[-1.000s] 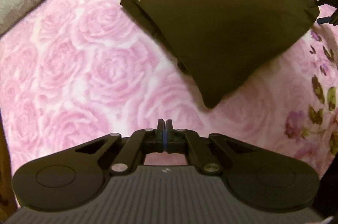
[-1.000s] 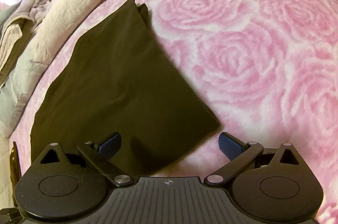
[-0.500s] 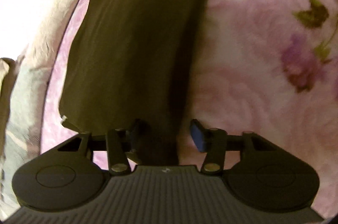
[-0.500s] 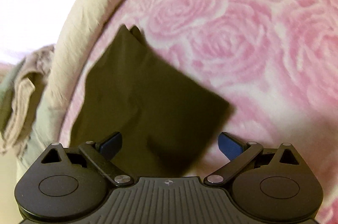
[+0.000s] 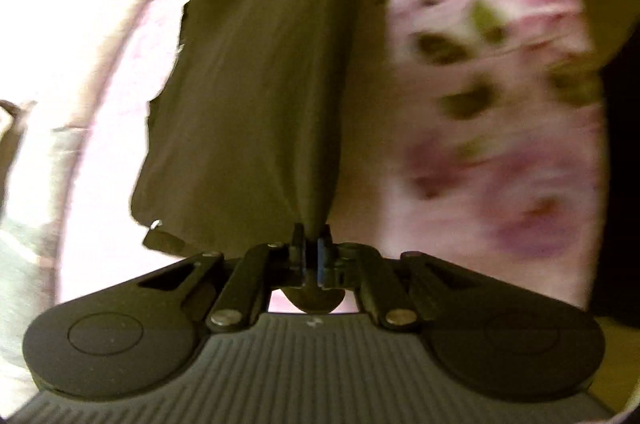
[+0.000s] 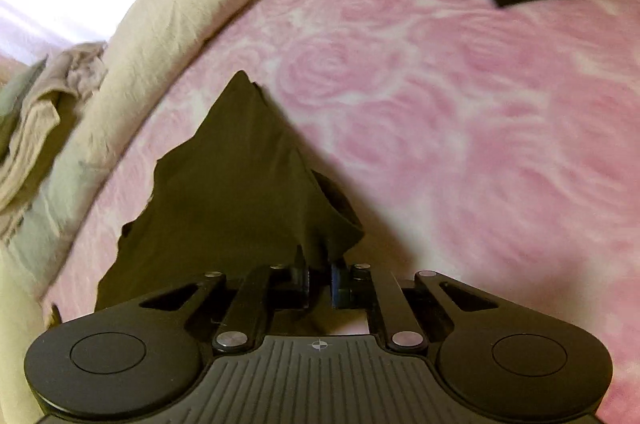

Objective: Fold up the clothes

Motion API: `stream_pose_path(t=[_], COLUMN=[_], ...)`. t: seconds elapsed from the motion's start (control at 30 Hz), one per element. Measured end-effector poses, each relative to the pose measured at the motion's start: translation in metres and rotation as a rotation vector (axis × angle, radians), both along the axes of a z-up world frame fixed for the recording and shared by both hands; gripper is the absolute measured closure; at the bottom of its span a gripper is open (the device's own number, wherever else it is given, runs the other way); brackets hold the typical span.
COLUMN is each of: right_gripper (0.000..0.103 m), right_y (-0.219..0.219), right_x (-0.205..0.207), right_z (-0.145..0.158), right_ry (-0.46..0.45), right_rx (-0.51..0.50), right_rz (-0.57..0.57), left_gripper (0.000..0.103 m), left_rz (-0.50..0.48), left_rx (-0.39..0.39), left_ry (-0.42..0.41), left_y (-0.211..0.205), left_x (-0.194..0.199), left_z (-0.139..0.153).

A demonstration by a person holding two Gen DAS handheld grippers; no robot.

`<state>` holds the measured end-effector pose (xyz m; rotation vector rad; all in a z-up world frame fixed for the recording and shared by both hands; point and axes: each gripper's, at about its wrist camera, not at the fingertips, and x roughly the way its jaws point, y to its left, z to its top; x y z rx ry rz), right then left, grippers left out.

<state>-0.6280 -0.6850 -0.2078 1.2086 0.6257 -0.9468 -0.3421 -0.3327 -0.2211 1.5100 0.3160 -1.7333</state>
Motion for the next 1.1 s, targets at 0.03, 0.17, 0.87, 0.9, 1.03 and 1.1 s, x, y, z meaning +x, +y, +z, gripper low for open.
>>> stream_pose_path(t=[0.03, 0.17, 0.87, 0.9, 1.03, 1.1], right_gripper=[0.096, 0.096, 0.01, 0.01, 0.01, 0.01], right_y=[0.01, 0.056, 0.037, 0.028, -0.016, -0.036], right_x=[-0.012, -0.061, 0.048, 0.06, 0.085, 0.089], right_z=[0.004, 0.004, 0.019, 0.014, -0.009, -0.017], right_ry=[0.015, 0.092, 0.195, 0.197, 0.196, 0.202], right_rx=[0.011, 0.057, -0.263, -0.273, -0.276, -0.281], right_rz=[0.0, 0.003, 0.317, 0.36, 0.398, 0.377], left_gripper=[0.101, 0.101, 0.043, 0.043, 0.066, 0.09], left_rz=[0.001, 0.034, 1.017, 1.053, 1.061, 1.037], left_rx=[0.026, 0.161, 0.081, 0.092, 0.11, 0.12], left_ry=[0.032, 0.161, 0.622, 0.644, 0.631, 0.6], left_y=[0.011, 0.058, -0.063, -0.069, -0.086, -0.092], left_x=[-0.01, -0.048, 0.165, 0.172, 0.175, 0.172], left_z=[0.005, 0.006, -0.027, -0.034, -0.05, -0.054])
